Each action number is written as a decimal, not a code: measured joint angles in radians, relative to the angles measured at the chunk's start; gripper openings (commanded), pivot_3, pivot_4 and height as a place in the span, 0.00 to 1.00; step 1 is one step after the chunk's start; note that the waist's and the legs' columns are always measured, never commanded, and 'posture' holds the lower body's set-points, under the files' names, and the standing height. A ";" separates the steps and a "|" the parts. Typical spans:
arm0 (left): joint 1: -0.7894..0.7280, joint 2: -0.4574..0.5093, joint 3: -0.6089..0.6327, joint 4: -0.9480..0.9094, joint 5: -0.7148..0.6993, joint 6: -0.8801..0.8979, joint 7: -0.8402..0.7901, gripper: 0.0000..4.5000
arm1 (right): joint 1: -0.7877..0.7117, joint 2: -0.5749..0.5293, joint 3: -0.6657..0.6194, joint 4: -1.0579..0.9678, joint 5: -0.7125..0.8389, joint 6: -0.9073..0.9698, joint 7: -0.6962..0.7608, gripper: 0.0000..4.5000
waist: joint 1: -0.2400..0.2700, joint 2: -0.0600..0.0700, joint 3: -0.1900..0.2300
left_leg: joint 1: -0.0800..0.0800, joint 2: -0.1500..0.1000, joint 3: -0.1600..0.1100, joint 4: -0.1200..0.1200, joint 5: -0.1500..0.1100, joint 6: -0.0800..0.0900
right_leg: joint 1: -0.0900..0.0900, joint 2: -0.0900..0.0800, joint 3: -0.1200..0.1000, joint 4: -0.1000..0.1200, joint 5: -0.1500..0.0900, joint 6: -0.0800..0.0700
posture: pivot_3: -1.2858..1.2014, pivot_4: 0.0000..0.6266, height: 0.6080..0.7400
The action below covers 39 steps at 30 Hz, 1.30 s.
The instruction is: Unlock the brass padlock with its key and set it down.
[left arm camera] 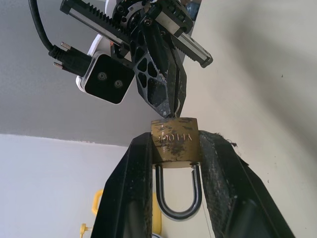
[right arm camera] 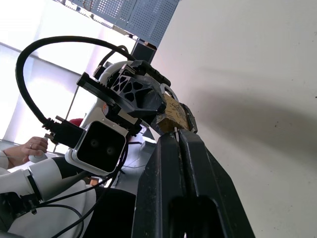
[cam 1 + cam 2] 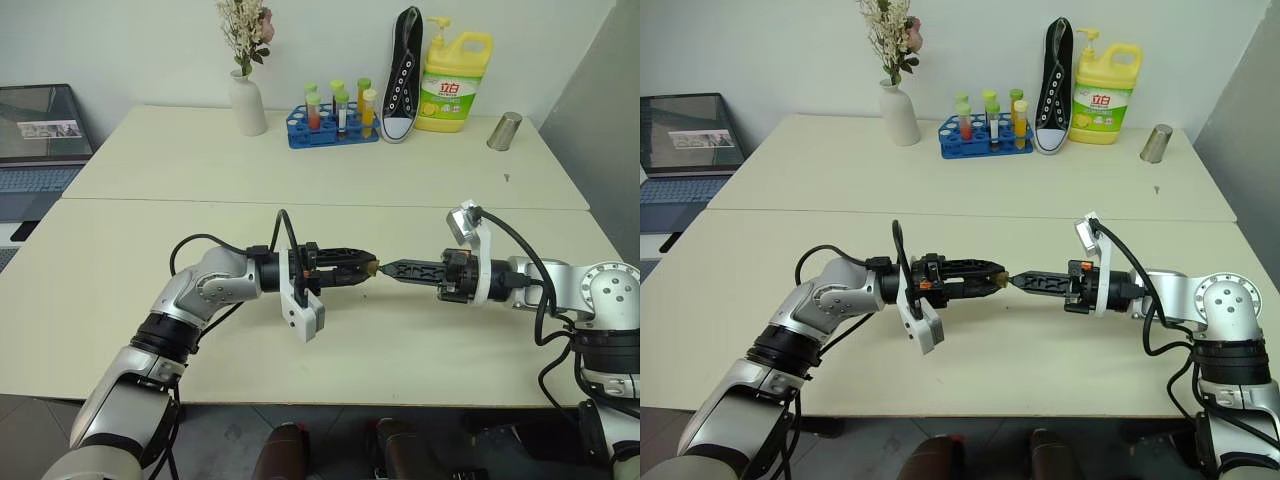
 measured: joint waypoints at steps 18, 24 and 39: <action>0.027 0.011 -0.020 -0.012 -0.020 0.065 -0.008 0.21 | 0.136 -0.188 0.072 -0.424 -0.550 -0.233 0.383 0.84 | -0.006 0.000 0.000 | -0.001 -0.001 -0.001 0.000 0.000 0.000 | -0.001 -0.001 -0.001 -0.001 -0.002 0.003 | 0.52 0.24 1.00; 0.027 0.013 -0.026 -0.025 -0.036 0.067 -0.020 0.21 | 0.187 -0.144 0.091 -0.458 -0.737 -0.368 0.449 1.00 | -0.013 0.000 0.000 | 0.001 0.001 0.000 0.000 0.000 0.000 | -0.001 0.000 -0.001 0.000 -0.003 0.004 | 0.52 0.24 1.00; 0.024 0.012 -0.036 -0.025 -0.042 0.063 -0.022 0.21 | 0.125 0.029 0.111 -0.389 -0.803 -0.381 0.450 0.88 | -0.011 0.000 0.000 | 0.000 -0.001 0.000 0.000 0.000 0.000 | -0.001 0.000 -0.001 0.000 0.000 0.000 | 0.52 0.24 1.00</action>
